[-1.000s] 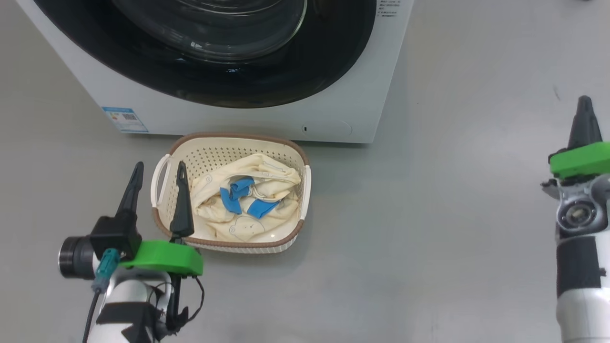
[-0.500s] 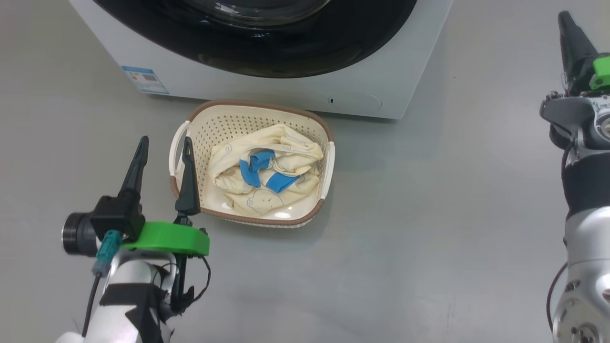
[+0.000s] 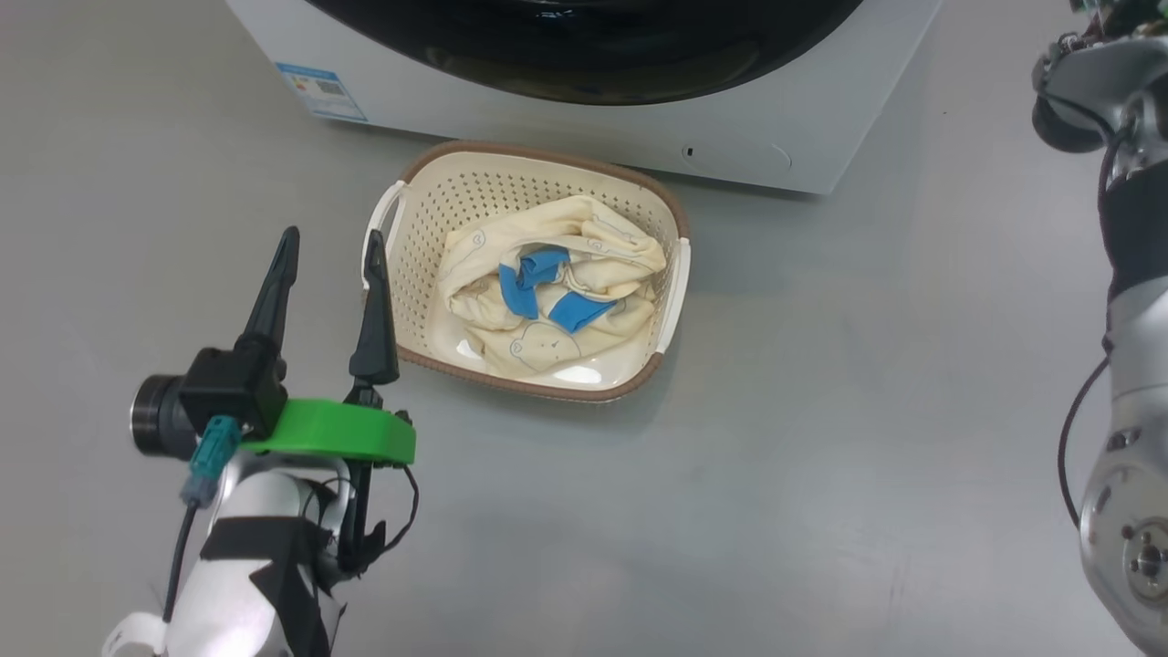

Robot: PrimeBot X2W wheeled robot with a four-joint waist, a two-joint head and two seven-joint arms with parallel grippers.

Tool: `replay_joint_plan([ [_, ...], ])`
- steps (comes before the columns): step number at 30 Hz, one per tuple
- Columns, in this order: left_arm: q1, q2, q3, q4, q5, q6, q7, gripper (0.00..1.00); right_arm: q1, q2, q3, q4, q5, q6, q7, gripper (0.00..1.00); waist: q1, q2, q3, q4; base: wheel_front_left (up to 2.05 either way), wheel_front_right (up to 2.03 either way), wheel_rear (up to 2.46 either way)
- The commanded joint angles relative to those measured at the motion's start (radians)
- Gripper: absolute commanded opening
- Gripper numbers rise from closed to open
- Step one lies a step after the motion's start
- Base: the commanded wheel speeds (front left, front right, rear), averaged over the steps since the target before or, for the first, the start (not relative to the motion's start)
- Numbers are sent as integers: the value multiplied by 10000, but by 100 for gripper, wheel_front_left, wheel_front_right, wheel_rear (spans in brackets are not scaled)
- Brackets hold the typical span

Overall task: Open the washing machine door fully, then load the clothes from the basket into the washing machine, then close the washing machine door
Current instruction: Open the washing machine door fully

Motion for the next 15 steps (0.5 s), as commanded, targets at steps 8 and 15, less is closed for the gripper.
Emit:
replay_joint_plan([
  [8, -485, 114, 184, -389, 39, -45, -111, 100, -1771, 26, 313, 566, -363, -29, 50, 0, 0, 0, 422, 477, 0, 0, 0],
  [15, -606, 93, -13, -427, -68, -52, -111, 100, -2683, -103, 418, 1393, -838, -29, -84, 0, 0, 0, 647, 807, 0, 0, 0],
])
